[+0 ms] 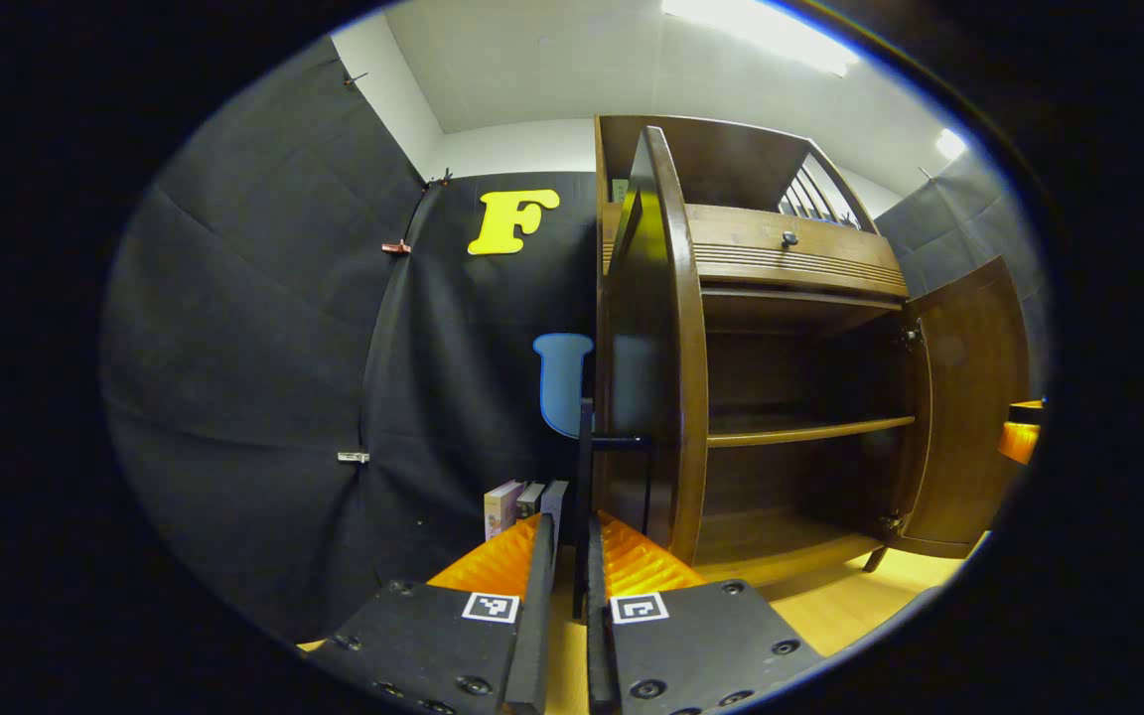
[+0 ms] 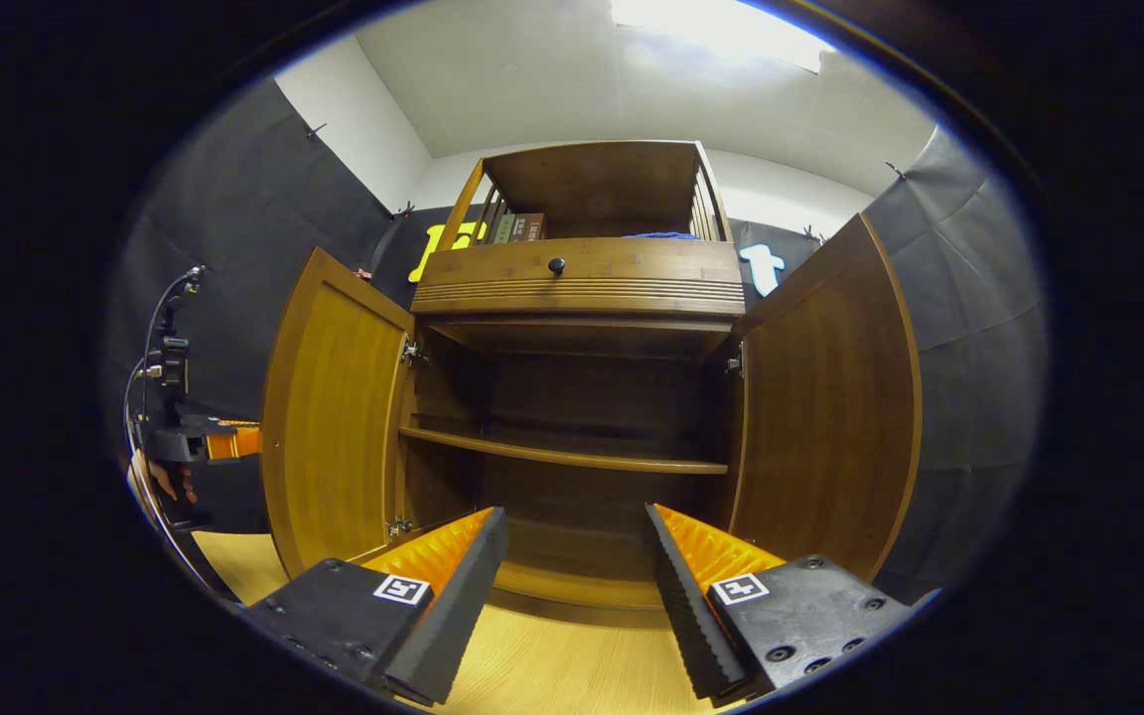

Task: Open the right door of the double-door shoe cabinet with the right hand, and open the left door with the left hand.

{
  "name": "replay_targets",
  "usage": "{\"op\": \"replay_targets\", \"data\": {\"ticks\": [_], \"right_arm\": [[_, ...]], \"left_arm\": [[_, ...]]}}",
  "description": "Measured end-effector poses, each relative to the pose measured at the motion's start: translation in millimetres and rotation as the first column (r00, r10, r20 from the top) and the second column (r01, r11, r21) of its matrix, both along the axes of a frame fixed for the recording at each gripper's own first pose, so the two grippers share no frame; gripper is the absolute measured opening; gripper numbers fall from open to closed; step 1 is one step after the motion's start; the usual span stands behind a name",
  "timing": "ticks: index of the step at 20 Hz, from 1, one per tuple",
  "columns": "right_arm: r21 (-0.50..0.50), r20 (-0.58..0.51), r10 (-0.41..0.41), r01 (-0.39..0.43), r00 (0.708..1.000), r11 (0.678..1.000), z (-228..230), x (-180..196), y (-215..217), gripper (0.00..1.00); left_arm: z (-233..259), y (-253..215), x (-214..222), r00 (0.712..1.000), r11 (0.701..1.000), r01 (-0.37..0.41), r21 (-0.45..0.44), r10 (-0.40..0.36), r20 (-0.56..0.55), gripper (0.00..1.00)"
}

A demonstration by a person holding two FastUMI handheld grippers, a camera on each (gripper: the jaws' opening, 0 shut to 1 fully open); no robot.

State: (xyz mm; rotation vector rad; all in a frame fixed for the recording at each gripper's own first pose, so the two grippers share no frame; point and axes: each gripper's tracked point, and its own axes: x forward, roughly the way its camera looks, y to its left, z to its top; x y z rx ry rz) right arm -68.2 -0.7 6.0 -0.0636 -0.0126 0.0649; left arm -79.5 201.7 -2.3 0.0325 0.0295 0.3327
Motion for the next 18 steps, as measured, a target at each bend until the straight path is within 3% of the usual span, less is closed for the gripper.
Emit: {"op": "replay_targets", "data": {"ticks": [3, 4, 7, 8, 9, 10, 11, 14, 18], "right_arm": [[0.026, -0.006, -0.004, 0.004, 1.000, 1.000, -1.1, 4.6, 0.2, 0.89], [0.037, -0.007, -0.003, 0.003, 1.000, 0.999, -0.8, 6.3, 0.5, 0.91], [0.070, -0.012, 0.017, -0.016, 1.000, 0.997, 0.1, 9.0, 7.2, 0.96], [0.070, -0.009, 0.018, -0.017, 1.000, 0.997, 1.4, 11.4, 7.4, 0.99], [0.060, -0.005, 0.009, -0.009, 1.000, 0.998, 2.8, 13.0, 6.4, 0.98], [0.045, 0.002, -0.007, 0.007, 1.000, 0.999, 3.2, 14.5, 2.5, 0.97], [0.028, 0.010, -0.023, 0.022, 1.000, 0.999, 4.6, 15.5, -0.7, 0.98], [0.016, 0.013, -0.043, 0.043, 0.999, 0.999, 7.9, 21.3, -2.5, 0.97], [0.033, -0.007, -0.020, 0.020, 1.000, 0.999, 8.3, 18.9, 3.1, 0.97]], "left_arm": [[4.5, 7.0, -14.5, 0.999, 0.999, -0.039, 0.008, 0.039, -0.002, 0.22], [7.7, 5.0, -18.4, 0.999, 0.999, -0.041, 0.016, 0.041, -0.001, 0.30], [22.0, -3.3, -30.8, 0.999, 0.998, -0.044, 0.047, 0.044, 0.013, 0.40], [25.3, -9.7, -34.4, 0.999, 0.998, -0.033, 0.052, 0.032, 0.015, 0.53], [28.8, -17.3, -36.9, 1.000, 0.998, -0.024, 0.055, 0.023, 0.015, 0.50], [31.7, -23.8, -40.4, 1.000, 0.998, -0.016, 0.057, 0.016, 0.012, 0.60], [35.6, -30.9, -41.3, 1.000, 0.998, -0.011, 0.059, 0.010, 0.014, 0.60], [57.9, -69.1, -35.4, 0.996, 0.997, 0.047, 0.061, -0.051, 0.067, 0.88], [64.1, -124.1, -13.8, 0.980, 0.983, 0.174, 0.064, -0.179, 0.092, 0.96]]}}
